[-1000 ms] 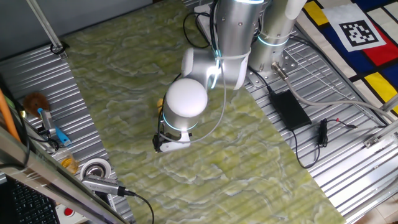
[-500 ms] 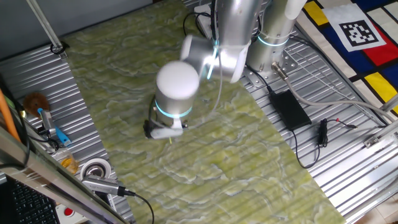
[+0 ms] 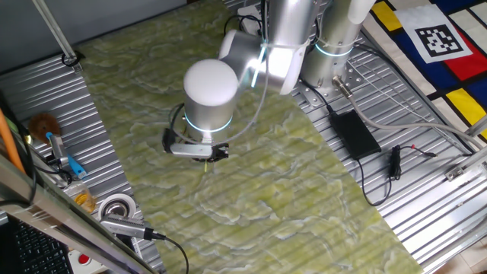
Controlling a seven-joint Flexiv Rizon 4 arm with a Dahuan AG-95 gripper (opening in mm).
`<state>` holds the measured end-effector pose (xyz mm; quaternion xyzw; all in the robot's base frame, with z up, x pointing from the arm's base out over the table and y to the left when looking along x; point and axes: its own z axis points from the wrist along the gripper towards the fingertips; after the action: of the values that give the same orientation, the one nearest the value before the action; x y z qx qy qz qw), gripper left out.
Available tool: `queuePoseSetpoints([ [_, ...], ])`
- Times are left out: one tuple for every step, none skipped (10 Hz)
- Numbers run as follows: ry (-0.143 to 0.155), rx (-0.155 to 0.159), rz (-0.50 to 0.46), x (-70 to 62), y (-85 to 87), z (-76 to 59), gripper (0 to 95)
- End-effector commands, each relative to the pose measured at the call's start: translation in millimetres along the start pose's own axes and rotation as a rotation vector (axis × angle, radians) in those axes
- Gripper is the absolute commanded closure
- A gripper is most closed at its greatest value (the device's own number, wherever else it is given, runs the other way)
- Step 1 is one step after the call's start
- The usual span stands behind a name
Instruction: Scrub the table with a brush
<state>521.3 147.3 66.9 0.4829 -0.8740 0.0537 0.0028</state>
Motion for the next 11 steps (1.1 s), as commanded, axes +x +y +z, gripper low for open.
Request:
queuePoseSetpoints([
  [-0.004,0.019,0.184,1.6,-1.2,-7.5,95.0],
  [-0.011,0.033,0.192,2.9,-2.4,-8.5,95.0],
  [-0.026,0.043,0.199,4.4,-4.4,-10.0,95.0],
  [-0.033,0.047,0.204,4.8,-5.0,-10.7,95.0],
  [-0.036,0.048,0.208,5.1,-5.3,-10.9,95.0],
  [-0.038,0.048,0.210,5.6,-5.6,-11.1,95.0],
  [-0.033,0.043,0.213,5.7,-5.8,-11.5,95.0],
  [-0.022,0.032,0.214,5.0,-6.2,-12.1,95.0],
  [-0.011,0.017,0.220,4.3,-6.6,-13.0,95.0],
  [0.010,-0.009,0.227,2.7,-7.5,-15.2,95.0],
  [0.046,-0.049,0.234,-0.3,-10.0,-20.3,95.0],
])
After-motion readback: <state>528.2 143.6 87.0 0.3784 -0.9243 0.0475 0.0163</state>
